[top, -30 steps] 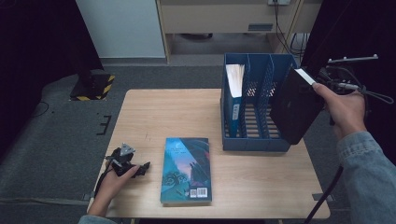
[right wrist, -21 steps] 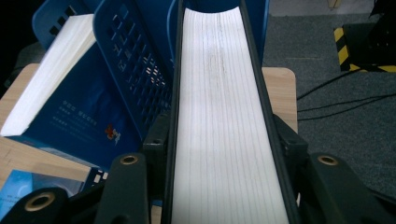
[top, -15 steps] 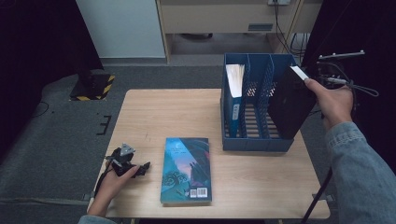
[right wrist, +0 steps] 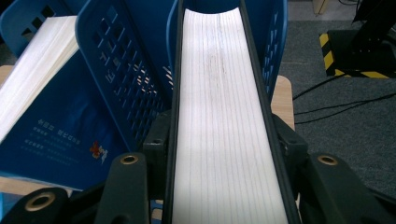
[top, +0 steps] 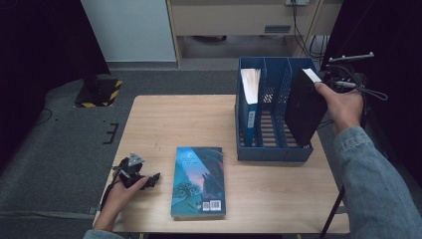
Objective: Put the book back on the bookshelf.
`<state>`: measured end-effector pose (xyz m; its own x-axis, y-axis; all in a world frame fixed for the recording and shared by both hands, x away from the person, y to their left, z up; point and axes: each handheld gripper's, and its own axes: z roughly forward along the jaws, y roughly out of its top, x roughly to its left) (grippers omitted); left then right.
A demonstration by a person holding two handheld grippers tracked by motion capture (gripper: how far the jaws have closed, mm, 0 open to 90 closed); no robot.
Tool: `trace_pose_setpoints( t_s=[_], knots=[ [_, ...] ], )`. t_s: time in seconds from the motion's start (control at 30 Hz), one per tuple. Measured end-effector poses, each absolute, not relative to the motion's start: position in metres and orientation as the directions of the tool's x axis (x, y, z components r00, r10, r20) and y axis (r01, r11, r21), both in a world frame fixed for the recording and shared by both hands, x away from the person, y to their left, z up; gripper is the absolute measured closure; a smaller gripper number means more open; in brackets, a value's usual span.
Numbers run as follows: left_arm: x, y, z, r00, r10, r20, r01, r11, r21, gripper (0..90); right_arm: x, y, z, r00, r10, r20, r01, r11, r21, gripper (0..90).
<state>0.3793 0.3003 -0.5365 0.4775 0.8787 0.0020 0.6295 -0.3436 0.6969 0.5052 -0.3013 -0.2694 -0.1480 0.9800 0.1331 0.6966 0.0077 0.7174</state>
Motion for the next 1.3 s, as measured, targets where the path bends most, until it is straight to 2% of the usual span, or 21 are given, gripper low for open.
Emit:
trace_pose_setpoints(
  t_s=[0.57, 1.3],
  knots=[
    [0.378, 0.3, -0.536, 0.482, 0.876, 0.002, 0.628, -0.348, 0.696, 0.0, 0.526, -0.295, -0.31, -0.111, 0.985, 0.135, 0.715, -0.015, 0.698, 52.2],
    [0.379, 0.299, -0.537, 0.485, 0.875, 0.002, 0.625, -0.348, 0.698, 0.0, 0.527, -0.299, -0.347, -0.096, 0.983, 0.155, 0.733, -0.035, 0.68, 52.1]
  ],
)
